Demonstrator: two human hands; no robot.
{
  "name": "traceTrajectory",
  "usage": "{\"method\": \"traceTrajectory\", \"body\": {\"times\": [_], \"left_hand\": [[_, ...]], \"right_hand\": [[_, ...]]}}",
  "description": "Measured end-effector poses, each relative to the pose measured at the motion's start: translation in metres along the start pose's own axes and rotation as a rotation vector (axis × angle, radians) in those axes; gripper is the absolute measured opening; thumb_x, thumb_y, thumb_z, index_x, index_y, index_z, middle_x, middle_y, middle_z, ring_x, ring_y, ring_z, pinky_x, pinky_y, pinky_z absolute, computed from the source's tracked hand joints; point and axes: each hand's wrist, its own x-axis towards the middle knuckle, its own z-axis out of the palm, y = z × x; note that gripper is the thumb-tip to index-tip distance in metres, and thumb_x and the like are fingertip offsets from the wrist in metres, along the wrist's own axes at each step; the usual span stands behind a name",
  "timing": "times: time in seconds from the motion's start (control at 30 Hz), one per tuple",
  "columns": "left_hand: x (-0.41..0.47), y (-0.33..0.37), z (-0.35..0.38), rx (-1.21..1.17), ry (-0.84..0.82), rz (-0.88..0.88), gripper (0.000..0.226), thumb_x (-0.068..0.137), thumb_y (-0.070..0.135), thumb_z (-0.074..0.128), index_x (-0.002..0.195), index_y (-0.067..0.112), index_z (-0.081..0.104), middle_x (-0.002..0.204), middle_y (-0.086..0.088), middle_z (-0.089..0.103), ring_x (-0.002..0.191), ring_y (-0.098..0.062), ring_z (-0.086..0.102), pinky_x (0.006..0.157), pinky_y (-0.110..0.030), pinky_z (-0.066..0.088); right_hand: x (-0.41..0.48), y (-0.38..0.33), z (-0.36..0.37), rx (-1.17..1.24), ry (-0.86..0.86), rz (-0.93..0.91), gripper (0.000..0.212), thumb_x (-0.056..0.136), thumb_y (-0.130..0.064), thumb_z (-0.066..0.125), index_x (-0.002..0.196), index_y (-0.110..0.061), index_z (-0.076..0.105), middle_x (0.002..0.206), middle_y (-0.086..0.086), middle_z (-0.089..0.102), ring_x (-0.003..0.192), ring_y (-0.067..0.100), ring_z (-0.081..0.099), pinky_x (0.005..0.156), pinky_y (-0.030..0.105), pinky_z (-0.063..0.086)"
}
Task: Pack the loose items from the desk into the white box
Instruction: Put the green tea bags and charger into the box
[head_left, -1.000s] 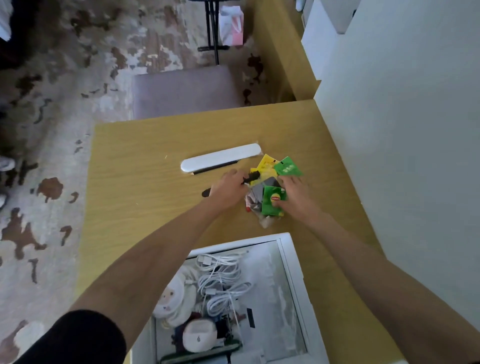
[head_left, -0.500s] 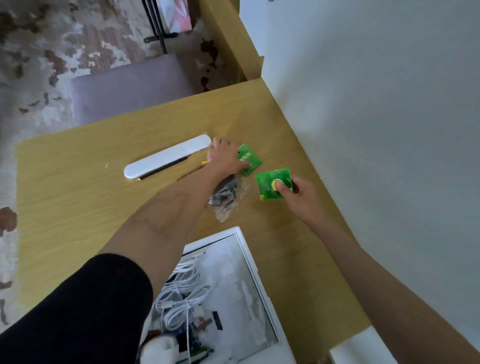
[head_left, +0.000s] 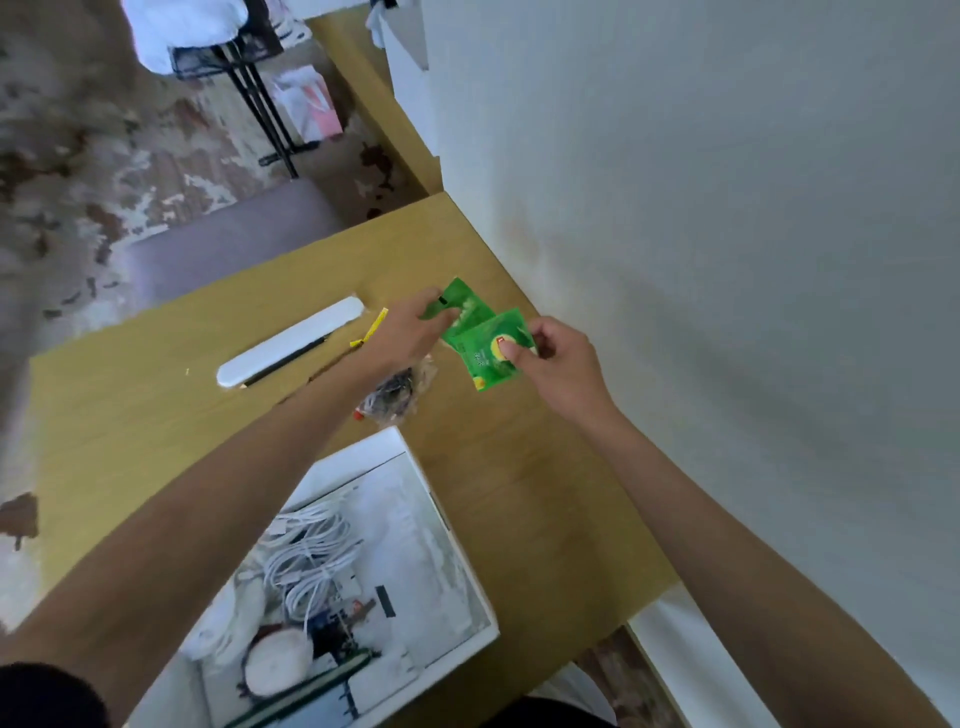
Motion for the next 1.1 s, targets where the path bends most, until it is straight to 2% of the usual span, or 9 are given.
{"method": "traceTrajectory", "body": {"times": [0.1,0.2,0.3,0.43,0.63,0.73,0.87,0.97,1.1], "left_hand": [[-0.061,0.035,-0.002,-0.08,-0.121,0.031,0.022,0.102,0.02,0.04,0.084,0.018,0.053,0.076,0.001,0.047,0.066,-0.011,0.049,0.056,-0.016,0.046],[-0.112,0.044,-0.005,-0.008,-0.094,0.079,0.018,0.099,0.028,0.047,0.09,0.015,0.056,0.077,-0.004,0.053,0.065,-0.012,0.051,0.059,-0.028,0.047],[-0.155,0.035,-0.007,0.08,-0.007,0.133,0.01,0.096,0.022,0.053,0.097,0.013,0.056,0.081,-0.002,0.057,0.072,-0.014,0.052,0.065,-0.034,0.044],[-0.203,0.011,-0.005,0.078,0.103,0.036,0.016,0.094,0.014,0.055,0.107,0.006,0.061,0.093,-0.008,0.063,0.084,-0.023,0.058,0.074,-0.036,0.045],[-0.251,-0.032,0.0,0.294,-0.045,-0.016,0.024,0.092,0.025,0.059,0.113,0.014,0.059,0.105,-0.006,0.066,0.097,-0.022,0.06,0.081,-0.036,0.049],[-0.264,-0.058,-0.008,0.551,-0.094,0.02,0.032,0.087,0.029,0.063,0.118,0.024,0.057,0.118,0.004,0.061,0.11,-0.015,0.052,0.085,-0.027,0.041],[-0.272,-0.079,-0.015,0.57,-0.138,0.037,0.039,0.084,0.025,0.065,0.122,0.028,0.055,0.125,0.006,0.056,0.117,-0.013,0.047,0.085,-0.027,0.04],[-0.273,-0.087,-0.02,0.55,-0.139,0.066,0.039,0.085,0.025,0.064,0.123,0.027,0.055,0.125,0.005,0.057,0.116,-0.013,0.049,0.088,-0.031,0.045],[-0.27,-0.095,-0.029,0.524,-0.141,0.118,0.034,0.087,0.027,0.062,0.12,0.026,0.056,0.124,0.005,0.06,0.114,-0.013,0.053,0.089,-0.033,0.047]], "right_hand": [[-0.012,-0.02,-0.002,-0.088,-0.025,-0.094,0.018,0.076,-0.054,0.067,0.075,-0.038,0.057,0.061,-0.019,0.05,0.053,0.001,0.041,0.053,0.029,0.039],[-0.036,-0.04,0.005,-0.207,-0.101,-0.247,0.021,0.078,-0.052,0.067,0.072,-0.039,0.052,0.065,-0.019,0.053,0.059,-0.002,0.048,0.05,0.012,0.036],[-0.063,-0.05,0.013,-0.26,-0.181,-0.389,0.024,0.08,-0.04,0.073,0.082,-0.033,0.05,0.083,-0.015,0.05,0.077,-0.007,0.049,0.061,0.006,0.036],[-0.093,-0.055,0.025,-0.278,-0.435,-0.403,0.023,0.089,-0.029,0.066,0.108,-0.026,0.054,0.094,-0.017,0.055,0.088,-0.008,0.05,0.068,0.008,0.039],[-0.119,-0.052,0.049,-0.615,-0.77,-0.521,0.008,0.096,-0.024,0.057,0.103,-0.021,0.059,0.083,-0.011,0.059,0.071,0.003,0.053,0.057,0.019,0.032],[-0.126,-0.054,0.066,-0.879,-0.965,-0.592,0.016,0.095,-0.02,0.057,0.11,-0.017,0.059,0.101,-0.001,0.063,0.089,0.017,0.057,0.07,0.029,0.042],[-0.136,-0.046,0.092,-1.074,-1.171,-0.547,0.024,0.094,-0.02,0.059,0.117,-0.012,0.058,0.108,0.008,0.063,0.097,0.024,0.058,0.078,0.035,0.046],[-0.141,-0.035,0.102,-1.289,-1.164,-0.684,0.02,0.093,-0.021,0.058,0.11,-0.01,0.058,0.103,0.01,0.064,0.093,0.025,0.059,0.072,0.034,0.045],[-0.145,-0.023,0.106,-1.543,-1.059,-0.892,0.016,0.092,-0.019,0.059,0.104,-0.009,0.062,0.1,0.01,0.065,0.09,0.024,0.059,0.082,0.041,0.049]]}}
